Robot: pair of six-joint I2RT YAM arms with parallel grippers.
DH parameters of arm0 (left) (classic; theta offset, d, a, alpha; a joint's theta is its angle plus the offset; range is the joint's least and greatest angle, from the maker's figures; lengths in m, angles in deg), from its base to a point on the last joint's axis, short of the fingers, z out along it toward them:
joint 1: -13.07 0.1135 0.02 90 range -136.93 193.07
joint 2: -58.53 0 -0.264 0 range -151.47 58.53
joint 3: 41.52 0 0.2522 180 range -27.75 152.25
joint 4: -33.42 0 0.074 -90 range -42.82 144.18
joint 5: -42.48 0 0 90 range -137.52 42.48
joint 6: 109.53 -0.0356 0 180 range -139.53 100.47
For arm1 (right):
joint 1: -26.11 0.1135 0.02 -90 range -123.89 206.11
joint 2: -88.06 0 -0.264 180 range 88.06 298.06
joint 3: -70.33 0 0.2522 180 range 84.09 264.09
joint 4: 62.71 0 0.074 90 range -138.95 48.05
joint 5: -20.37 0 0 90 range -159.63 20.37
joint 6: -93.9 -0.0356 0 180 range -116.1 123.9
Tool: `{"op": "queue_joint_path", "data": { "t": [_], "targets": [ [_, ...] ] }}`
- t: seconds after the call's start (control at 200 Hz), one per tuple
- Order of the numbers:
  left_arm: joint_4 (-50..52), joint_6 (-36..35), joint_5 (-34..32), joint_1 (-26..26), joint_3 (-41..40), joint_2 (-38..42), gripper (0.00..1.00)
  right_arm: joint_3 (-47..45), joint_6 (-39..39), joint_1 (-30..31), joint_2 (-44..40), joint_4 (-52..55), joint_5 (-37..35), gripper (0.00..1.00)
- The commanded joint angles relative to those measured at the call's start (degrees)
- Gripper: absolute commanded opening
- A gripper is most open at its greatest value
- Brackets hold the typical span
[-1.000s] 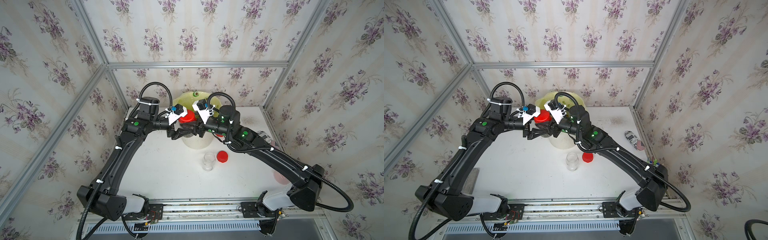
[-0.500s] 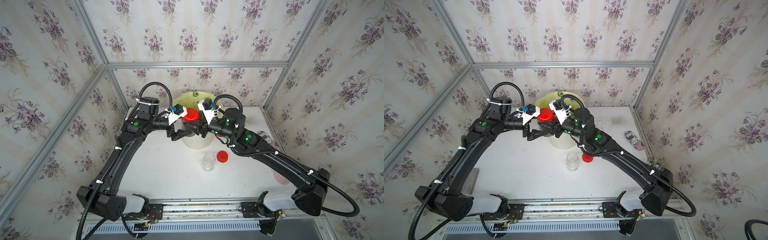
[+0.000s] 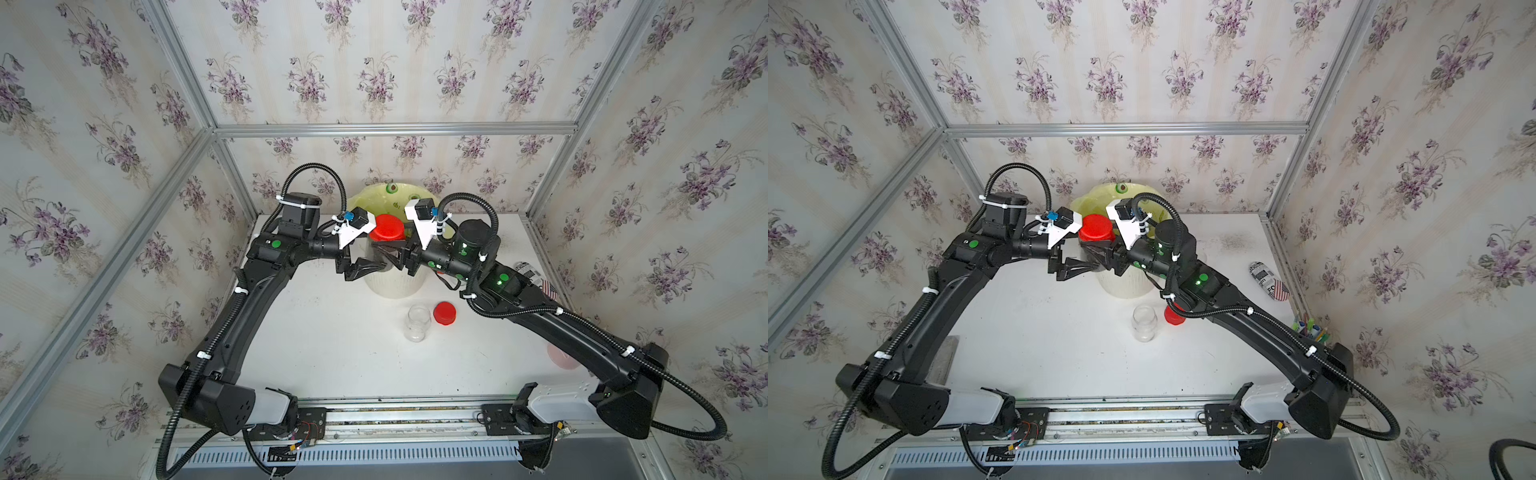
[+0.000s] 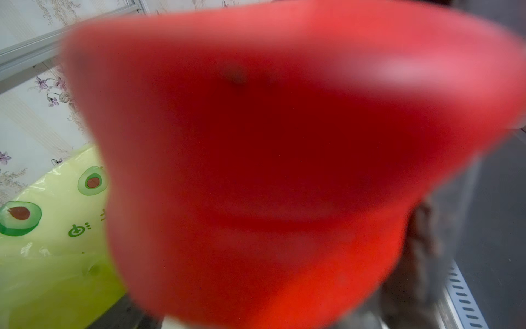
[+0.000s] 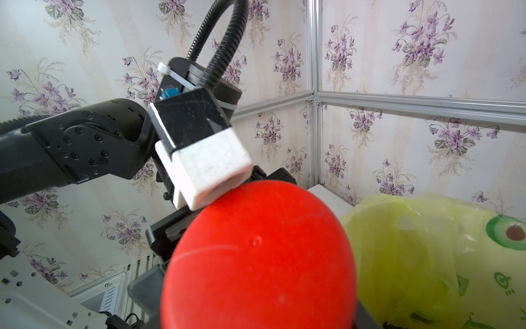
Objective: Empty moldy tea leaves from jars
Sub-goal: Adjust the jar.
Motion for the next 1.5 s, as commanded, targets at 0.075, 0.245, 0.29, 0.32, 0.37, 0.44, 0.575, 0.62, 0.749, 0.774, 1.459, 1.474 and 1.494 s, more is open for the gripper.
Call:
{"op": "queue_joint_path", "data": {
  "t": [0.075, 0.245, 0.29, 0.32, 0.37, 0.44, 0.575, 0.62, 0.749, 0.774, 1.459, 1.474, 1.494],
  "targets": [
    [-1.37, -0.6, 1.97, 0.02, 0.27, -0.19, 0.93, -1.69, -4.56, 0.13, -0.56, -8.09, 2.45, 0.32],
    [-1.63, -0.28, 2.51, -0.31, 0.43, -0.61, 0.93, -2.24, -5.84, 0.18, -0.53, -9.7, 3.09, 0.31],
    [-1.74, -0.24, 2.51, -0.36, 0.37, -0.61, 0.93, -2.63, -5.92, 0.12, -0.8, -10.1, 2.92, 0.31],
    [-1.64, -0.23, 2.42, -0.42, 0.33, -0.6, 0.93, -2.87, -6.02, 0.2, -0.99, -10.46, 2.84, 0.31],
    [-1.71, -0.21, 2.39, -0.51, 0.2, -0.61, 0.92, -3.32, -6.34, 0.13, -1.41, -11.1, 2.31, 0.3],
    [-1.78, -0.22, 2.27, -0.49, 0.2, -0.57, 0.9, -3.64, -6.29, 0.19, -1.54, -11.12, 2.53, 0.3],
    [-1.71, -0.25, 1.14, -0.47, 0.28, -0.61, 0.83, -4.3, -6.87, 0.13, -1.77, -11.75, 2.5, 0.3],
    [-1.77, -0.36, 0.62, -0.49, 0.21, -0.55, 0.82, -4.74, -6.92, 0.16, -1.89, -12.24, 2.63, 0.3],
    [-1.86, -0.86, 0.41, -0.51, 0.02, 0.0, 0.85, -5.05, -7.35, 0.14, -2.05, -12.44, 2.94, 0.3],
    [-1.79, -0.78, 0.28, -0.51, 0.15, -0.06, 0.85, -5.22, -7.45, 0.13, -2.13, -12.59, 2.9, 0.3],
    [-2.4, -0.59, 1.17, -0.49, 0.03, 0.01, 0.9, -8.3, -11.13, 0.14, -2.68, -18.66, 2.32, 0.27],
    [-2.46, -0.57, 1.15, -0.51, 0.03, 0.0, 0.9, -8.28, -11.22, 0.13, -2.68, -18.73, 2.4, 0.27],
    [-2.48, -0.59, 1.21, -0.51, 0.05, -0.08, 0.9, -8.18, -11.27, 0.14, -2.68, -18.72, 2.53, 0.27]
  ]
}}
